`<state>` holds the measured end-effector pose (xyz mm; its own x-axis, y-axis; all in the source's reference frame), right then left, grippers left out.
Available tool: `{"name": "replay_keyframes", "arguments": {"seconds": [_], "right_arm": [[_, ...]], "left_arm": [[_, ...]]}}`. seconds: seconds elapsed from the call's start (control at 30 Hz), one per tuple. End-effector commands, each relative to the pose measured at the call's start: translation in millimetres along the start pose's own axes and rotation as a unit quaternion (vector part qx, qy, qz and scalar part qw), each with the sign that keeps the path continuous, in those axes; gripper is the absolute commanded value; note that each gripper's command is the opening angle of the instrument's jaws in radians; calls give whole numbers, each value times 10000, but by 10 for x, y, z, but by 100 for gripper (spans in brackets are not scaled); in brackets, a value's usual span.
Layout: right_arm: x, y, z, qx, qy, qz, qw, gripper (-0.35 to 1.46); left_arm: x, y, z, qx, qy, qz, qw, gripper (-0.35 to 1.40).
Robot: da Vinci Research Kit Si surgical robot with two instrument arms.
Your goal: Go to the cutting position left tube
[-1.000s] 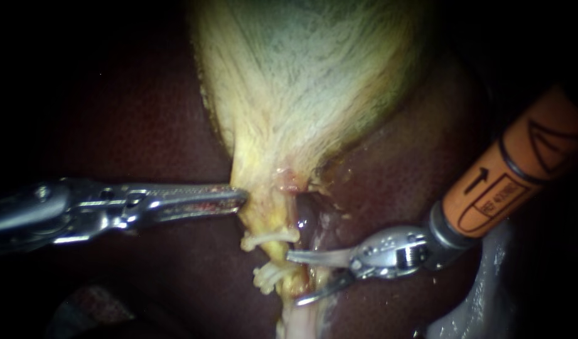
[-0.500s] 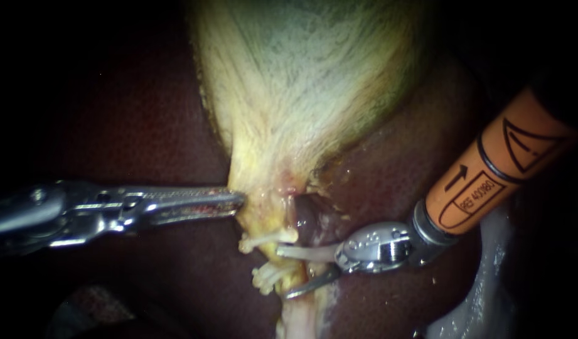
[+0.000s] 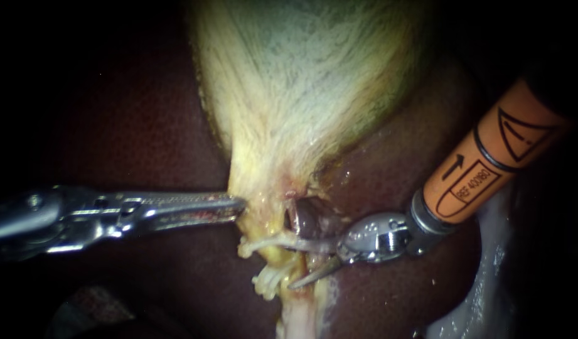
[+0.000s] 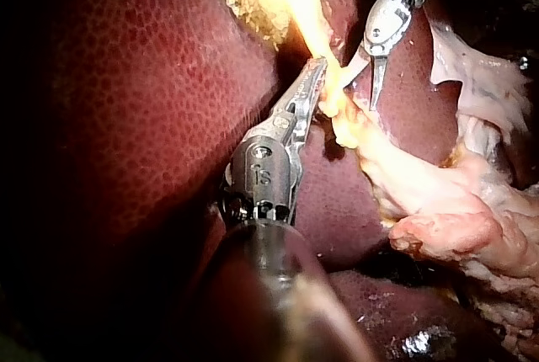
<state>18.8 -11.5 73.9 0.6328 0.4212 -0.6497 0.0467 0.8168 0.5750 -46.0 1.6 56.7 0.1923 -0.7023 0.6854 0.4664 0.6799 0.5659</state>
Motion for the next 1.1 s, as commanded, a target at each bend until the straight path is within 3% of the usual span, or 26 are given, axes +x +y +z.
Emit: {"name": "replay_keyframes", "arguments": {"seconds": [0.03, 0.53, 1.1], "right_arm": [[1, 0, 3, 50, 27, 0, 10000, 128], [21, 2, 38, 226, 209, 12, 9995, 128], [20, 4, 42, 223, 222, 3, 9995, 126]], "left_arm": [[0, 0, 0, -3, 2, 0, 10000, -35], [0, -1, 3, -11, 0, 0, 10000, -35], [0, -1, 5, -29, -2, -1, 10000, -35]]}}
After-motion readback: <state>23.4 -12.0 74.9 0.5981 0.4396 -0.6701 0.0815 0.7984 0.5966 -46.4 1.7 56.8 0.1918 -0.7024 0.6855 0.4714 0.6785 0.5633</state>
